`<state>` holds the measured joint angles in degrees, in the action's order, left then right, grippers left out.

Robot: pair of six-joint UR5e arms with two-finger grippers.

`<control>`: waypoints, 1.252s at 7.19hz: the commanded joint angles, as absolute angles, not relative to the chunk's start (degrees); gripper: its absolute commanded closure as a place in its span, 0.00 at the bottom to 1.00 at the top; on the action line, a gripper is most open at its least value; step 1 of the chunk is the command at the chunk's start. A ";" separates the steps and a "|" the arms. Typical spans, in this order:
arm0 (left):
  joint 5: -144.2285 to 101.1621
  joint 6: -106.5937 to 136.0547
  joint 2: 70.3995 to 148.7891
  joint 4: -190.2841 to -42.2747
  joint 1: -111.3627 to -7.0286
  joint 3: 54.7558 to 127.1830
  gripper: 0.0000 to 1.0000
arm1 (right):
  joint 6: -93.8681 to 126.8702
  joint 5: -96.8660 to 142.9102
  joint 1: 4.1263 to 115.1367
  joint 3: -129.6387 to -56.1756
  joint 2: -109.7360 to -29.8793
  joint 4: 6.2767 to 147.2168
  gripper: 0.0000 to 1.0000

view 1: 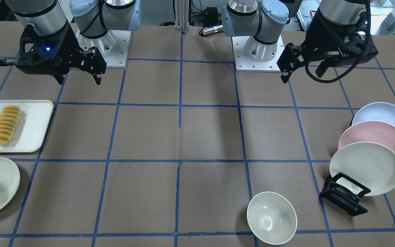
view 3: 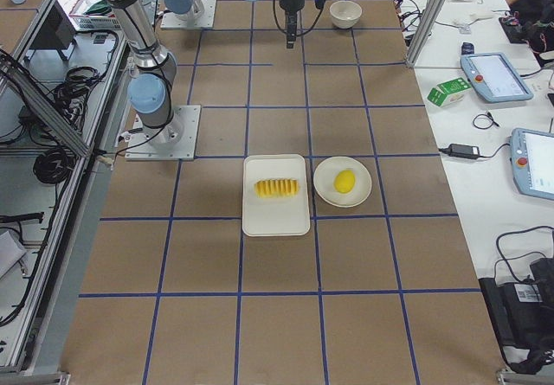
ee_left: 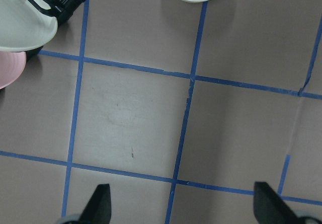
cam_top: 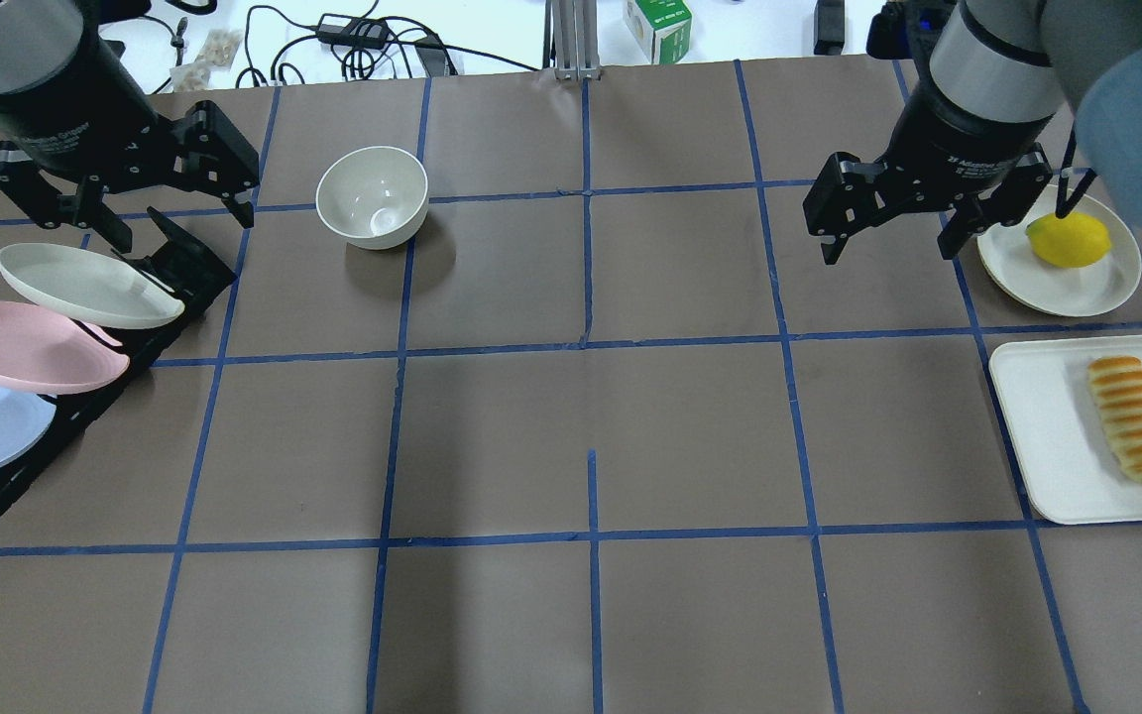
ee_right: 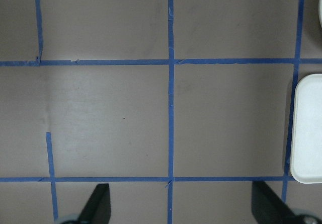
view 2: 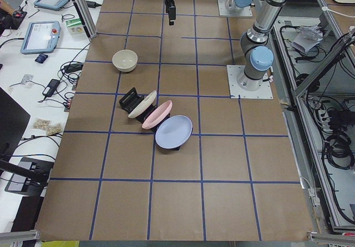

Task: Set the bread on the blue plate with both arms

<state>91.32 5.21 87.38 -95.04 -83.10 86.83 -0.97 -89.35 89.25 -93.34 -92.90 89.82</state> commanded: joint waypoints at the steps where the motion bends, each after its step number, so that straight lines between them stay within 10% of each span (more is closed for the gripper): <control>1: 94.28 1.86 88.06 -96.23 -71.54 87.97 0.00 | -0.88 -86.77 89.30 -93.34 -92.90 89.82 0.00; 9: 93.35 -42.80 103.16 -76.82 -31.22 94.21 0.00 | -6.50 -88.16 69.11 -93.43 -85.97 90.44 0.00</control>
<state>94.54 -40.30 99.65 -78.76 -33.90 93.74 -6.30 -88.05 73.14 -93.43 -87.83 90.33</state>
